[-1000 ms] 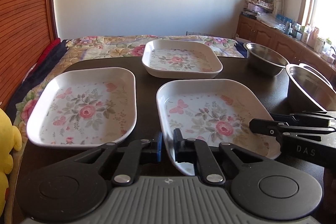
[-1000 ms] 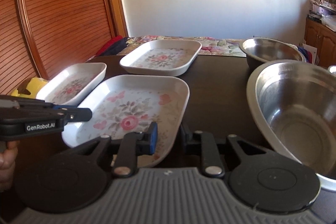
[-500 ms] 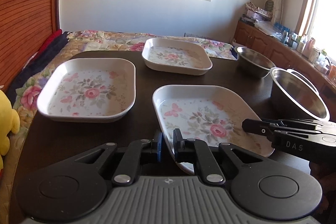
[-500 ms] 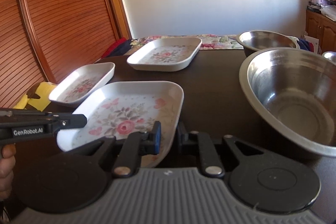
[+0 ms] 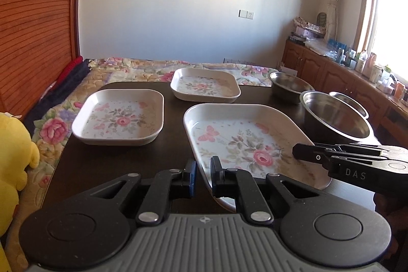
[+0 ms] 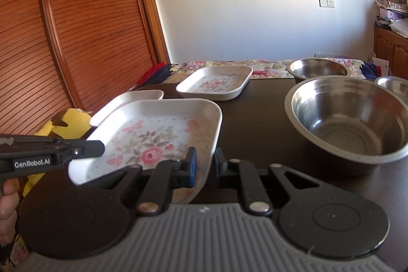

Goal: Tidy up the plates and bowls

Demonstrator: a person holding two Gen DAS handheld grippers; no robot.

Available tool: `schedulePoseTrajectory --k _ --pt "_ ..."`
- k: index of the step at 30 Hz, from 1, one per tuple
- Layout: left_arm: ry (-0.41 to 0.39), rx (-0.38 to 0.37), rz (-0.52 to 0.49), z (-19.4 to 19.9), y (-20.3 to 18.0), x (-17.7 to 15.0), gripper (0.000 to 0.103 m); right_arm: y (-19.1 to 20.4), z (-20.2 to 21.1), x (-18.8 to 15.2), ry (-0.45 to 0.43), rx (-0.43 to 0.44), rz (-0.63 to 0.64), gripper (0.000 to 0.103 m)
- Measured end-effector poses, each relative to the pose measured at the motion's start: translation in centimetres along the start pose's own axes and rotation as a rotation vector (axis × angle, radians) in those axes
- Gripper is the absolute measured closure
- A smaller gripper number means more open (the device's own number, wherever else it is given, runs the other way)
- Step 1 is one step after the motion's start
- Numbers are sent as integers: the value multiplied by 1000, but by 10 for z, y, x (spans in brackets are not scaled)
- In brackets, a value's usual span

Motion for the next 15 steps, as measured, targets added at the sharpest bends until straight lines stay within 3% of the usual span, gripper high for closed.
schedulePoseTrajectory --k 15 --pt "-2 8 28 25 -9 -42 91 11 24 -39 27 26 19 87"
Point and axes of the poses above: each gripper's, at about its wrist camera, not at the fingertips, and z roughly against the way its jaws point, y to its left, x to its top, the point moved 9 cm from there along -z, roughly the way its jaws point, and after that the axes turned 9 degrees about y, right-handed, at the moved point
